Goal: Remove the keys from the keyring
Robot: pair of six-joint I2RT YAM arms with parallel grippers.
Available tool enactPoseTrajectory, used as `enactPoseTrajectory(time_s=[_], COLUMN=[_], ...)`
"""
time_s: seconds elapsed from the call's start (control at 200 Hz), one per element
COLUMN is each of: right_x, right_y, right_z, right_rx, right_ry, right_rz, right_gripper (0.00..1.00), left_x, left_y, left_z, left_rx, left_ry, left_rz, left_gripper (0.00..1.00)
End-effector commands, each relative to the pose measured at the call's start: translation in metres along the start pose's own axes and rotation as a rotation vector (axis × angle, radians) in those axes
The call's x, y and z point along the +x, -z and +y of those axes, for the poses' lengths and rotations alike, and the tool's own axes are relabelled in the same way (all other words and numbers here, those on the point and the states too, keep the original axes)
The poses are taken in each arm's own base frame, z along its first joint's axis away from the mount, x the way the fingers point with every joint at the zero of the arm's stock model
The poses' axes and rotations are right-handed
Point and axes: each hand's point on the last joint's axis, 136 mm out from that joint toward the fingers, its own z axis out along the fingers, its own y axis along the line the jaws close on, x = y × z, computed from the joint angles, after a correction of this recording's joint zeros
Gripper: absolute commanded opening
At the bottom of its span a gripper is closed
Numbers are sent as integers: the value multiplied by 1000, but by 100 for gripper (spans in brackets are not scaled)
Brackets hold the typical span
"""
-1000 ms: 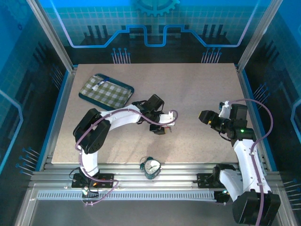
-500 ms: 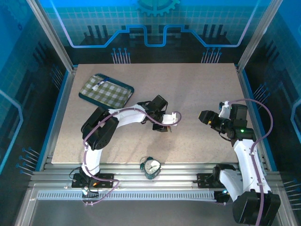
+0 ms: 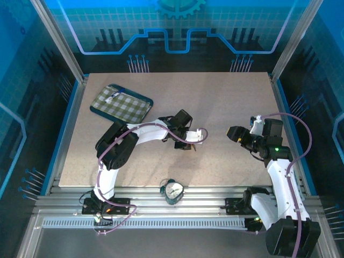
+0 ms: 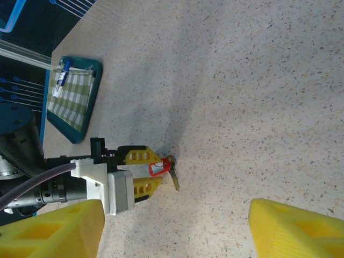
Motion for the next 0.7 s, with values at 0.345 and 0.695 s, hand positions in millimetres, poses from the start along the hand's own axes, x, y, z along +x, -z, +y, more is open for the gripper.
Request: enactPoseTrajectory(time_s=[0.345, 0.695], right_x=[4, 4], right_y=[1, -1], right_z=[8, 9], right_rx=[-38, -50], right_ry=[5, -6], right_rz=[18, 24], right_gripper=[72, 73], left_x=[-9, -10], left_y=[5, 21], left_z=[6, 8], left_rx=[-6, -40], left_ry=[-9, -8], left_rz=[6, -13], left_gripper=[2, 26])
